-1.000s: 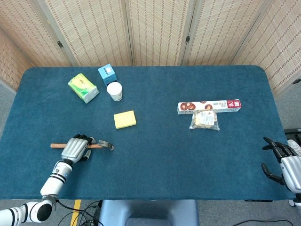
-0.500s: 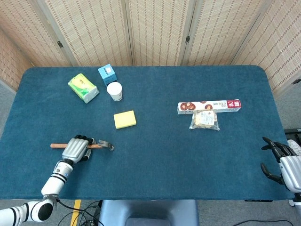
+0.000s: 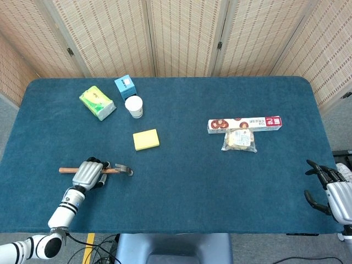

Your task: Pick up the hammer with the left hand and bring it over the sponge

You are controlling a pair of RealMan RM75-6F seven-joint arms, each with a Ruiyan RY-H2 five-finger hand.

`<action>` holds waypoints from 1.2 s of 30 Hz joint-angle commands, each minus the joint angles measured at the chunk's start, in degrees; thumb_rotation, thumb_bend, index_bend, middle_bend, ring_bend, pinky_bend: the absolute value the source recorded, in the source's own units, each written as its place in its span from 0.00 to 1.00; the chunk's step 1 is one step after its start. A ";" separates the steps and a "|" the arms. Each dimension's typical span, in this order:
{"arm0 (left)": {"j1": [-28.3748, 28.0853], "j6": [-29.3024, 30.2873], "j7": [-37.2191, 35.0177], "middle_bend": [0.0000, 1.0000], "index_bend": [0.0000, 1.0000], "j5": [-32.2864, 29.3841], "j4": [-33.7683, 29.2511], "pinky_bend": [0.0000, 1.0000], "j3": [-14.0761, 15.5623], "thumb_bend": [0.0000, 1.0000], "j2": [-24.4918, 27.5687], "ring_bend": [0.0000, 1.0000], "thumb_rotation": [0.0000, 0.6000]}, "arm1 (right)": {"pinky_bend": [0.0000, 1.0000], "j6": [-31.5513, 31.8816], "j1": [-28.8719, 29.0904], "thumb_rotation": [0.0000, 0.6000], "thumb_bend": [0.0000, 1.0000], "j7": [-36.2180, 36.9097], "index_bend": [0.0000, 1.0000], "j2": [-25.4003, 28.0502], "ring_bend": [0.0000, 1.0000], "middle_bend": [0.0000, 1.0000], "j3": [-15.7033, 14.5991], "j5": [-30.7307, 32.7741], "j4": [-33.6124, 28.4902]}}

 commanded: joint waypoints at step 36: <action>-0.71 14.55 -33.28 0.87 0.81 26.24 23.34 0.99 -1.62 0.80 -8.01 0.72 0.97 | 0.24 -0.95 0.26 1.00 0.30 -1.16 0.12 0.49 0.22 0.36 -0.04 0.44 -1.16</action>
